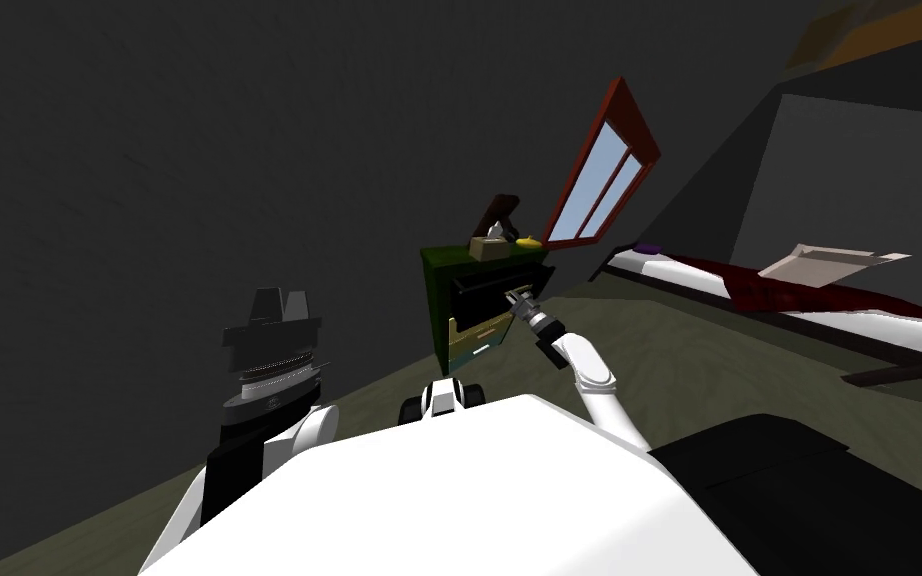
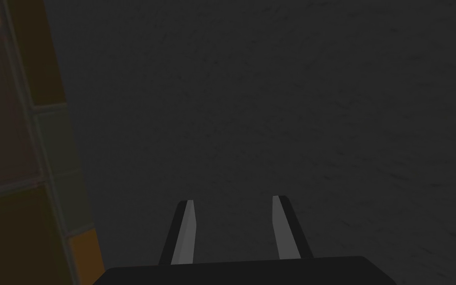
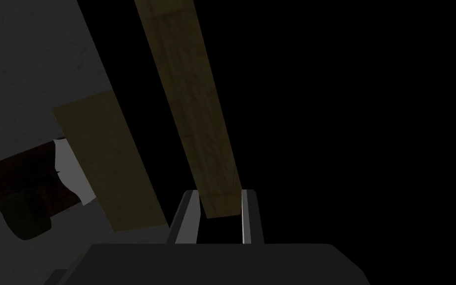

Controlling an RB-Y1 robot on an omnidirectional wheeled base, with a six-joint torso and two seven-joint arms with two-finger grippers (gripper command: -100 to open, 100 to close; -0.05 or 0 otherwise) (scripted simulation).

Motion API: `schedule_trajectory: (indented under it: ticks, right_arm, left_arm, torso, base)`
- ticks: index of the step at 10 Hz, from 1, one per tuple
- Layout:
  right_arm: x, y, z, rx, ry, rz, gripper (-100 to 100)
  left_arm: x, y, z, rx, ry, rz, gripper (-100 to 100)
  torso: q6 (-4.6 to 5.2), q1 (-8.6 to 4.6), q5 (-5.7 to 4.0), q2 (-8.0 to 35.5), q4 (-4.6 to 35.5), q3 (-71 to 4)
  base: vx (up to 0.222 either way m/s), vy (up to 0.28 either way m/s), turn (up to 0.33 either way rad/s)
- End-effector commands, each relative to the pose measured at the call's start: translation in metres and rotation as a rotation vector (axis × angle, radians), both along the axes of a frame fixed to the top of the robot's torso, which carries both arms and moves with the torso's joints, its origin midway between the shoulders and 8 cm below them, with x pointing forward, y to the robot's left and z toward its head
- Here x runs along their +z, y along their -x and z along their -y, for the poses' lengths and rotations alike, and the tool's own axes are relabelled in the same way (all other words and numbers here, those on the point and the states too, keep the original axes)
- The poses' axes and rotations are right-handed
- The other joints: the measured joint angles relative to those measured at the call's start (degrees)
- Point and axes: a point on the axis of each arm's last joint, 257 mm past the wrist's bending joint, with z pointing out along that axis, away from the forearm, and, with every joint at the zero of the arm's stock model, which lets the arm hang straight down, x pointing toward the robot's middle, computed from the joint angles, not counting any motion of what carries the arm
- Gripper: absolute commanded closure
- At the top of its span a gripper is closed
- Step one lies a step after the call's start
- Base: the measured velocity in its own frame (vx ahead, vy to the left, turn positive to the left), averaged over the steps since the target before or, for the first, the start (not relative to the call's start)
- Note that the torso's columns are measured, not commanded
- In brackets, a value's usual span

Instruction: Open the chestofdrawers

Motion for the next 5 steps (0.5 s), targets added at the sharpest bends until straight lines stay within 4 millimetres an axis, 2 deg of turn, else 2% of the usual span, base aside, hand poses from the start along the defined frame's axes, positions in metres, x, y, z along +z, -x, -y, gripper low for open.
schedule_trajectory:
  ticks: [1, 2, 3, 5]
  right_arm:
    - [-0.002, 0.003, -0.004, 0.011, -0.001, -0.006, 100]
    - [-0.002, 0.004, -0.005, 0.016, -0.002, -0.009, 100]
    - [0.012, 0.005, 0.001, 0.022, 0.0, 0.001, -100]
    - [0.024, 0.007, 0.006, 0.033, 0.001, 0.002, -100]
  left_arm:
    - [0.0, 0.0, 0.0, 0.0, 0.0, 0.0, 0]
    - [0.0, 0.0, 0.0, 0.0, 0.0, 0.0, 0]
    - [0.0, 0.0, 0.0, 0.0, 0.0, 0.0, 0]
    - [0.0, 0.0, 0.0, 0.0, 0.0, 0.0, 0]
  torso:
    - [0.01, -0.04, -0.03, 0.1, -0.1, 0.0]
    - [0.07, -0.26, -0.14, 0.4, 0.0, 0.2]
    - [0.07, -0.32, -0.2, 0.5, -0.1, 0.3]
    - [0.02, 0.2, 0.03, -0.3, -0.2, -0.2]
  base:
    - [-0.185, -0.08, -0.051]
    - [-0.205, -0.082, -0.036]
    - [-0.076, 0.004, -0.086]
    - [0.061, 0.072, -0.08]
